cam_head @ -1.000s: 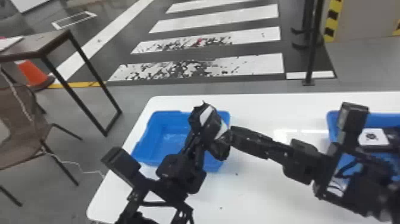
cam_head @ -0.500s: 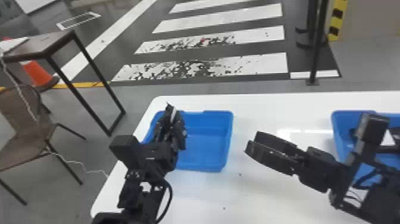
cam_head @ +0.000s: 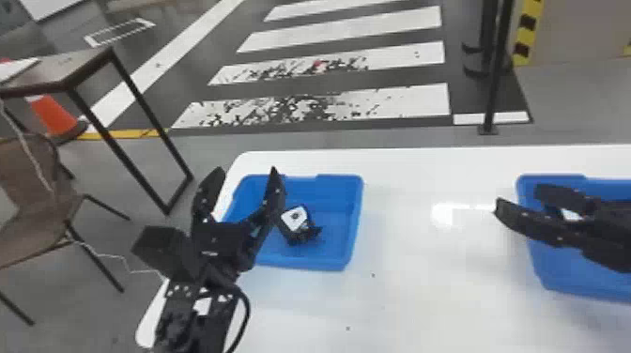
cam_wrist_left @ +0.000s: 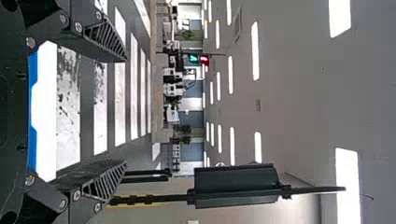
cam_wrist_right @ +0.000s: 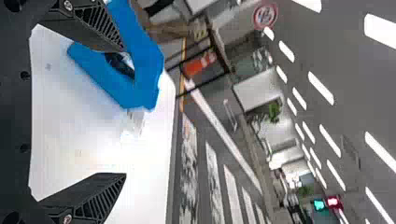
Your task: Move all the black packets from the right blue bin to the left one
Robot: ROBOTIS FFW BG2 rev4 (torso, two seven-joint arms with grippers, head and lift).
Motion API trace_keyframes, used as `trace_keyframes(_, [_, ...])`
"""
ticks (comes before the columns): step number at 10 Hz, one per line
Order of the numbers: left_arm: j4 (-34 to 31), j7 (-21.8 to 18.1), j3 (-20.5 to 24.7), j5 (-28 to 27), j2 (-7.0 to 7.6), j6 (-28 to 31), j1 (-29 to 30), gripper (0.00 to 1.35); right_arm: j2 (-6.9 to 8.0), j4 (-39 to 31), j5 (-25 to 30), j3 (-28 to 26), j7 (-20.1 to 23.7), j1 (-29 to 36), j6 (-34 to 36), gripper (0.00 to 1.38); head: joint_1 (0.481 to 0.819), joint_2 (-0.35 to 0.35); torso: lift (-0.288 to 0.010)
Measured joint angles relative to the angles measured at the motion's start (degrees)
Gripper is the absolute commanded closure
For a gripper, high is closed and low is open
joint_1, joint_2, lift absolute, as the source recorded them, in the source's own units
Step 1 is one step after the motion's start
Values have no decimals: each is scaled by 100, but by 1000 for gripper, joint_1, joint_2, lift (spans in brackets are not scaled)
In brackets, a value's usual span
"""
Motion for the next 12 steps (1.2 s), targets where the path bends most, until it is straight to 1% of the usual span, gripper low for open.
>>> trace_keyframes(1, [-433, -9, -49, 98, -3, 41, 332, 102, 68, -370, 502, -448, -309, 174, 345, 70, 695, 195, -140])
trace_keyframes(2, [-903, -16, -98, 146, -15, 177, 701, 102, 158, -785, 1023, -853, -645, 385, 711, 70, 695, 116, -140])
trace_keyframes(3, [-1258, -32, -156, 167, -27, 282, 1017, 102, 234, -1182, 1398, -1152, -977, 597, 1114, 70, 695, 50, -140])
trace_keyframes(4, [-1446, -79, -202, 202, -44, 353, 1227, 102, 304, -1625, 1666, -1311, -1287, 783, 1612, 71, 695, 27, -140])
trace_keyframes(5, [-1510, -138, -232, 219, -56, 404, 1313, 102, 358, -2034, 1934, -1326, -1547, 874, 2159, 71, 695, -9, -140])
trace_keyframes(6, [-1523, -156, -257, 214, -52, 408, 1324, 102, 379, -2303, 2123, -1227, -1816, 878, 2695, 76, 695, -26, -140])
trace_keyframes(7, [-1527, -157, -274, 135, -43, 307, 1321, 102, 384, -2389, 2249, -1111, -2071, 809, 3155, 78, 695, -35, -140])
trace_keyframes(8, [-1527, -155, -295, 45, -33, 201, 1312, 102, 384, -2330, 2419, -1041, -2240, 691, 3501, 81, 695, -54, -140])
trace_keyframes(10, [-1527, -155, -317, 8, -25, 139, 1320, 102, 362, -1908, 2624, -1017, -2375, 426, 3734, 82, 695, -81, -140])
trace_keyframes(12, [-1527, -156, -318, 8, -26, 115, 1323, 102, 341, -1442, 2677, -998, -2404, 186, 3763, 82, 695, -101, -140])
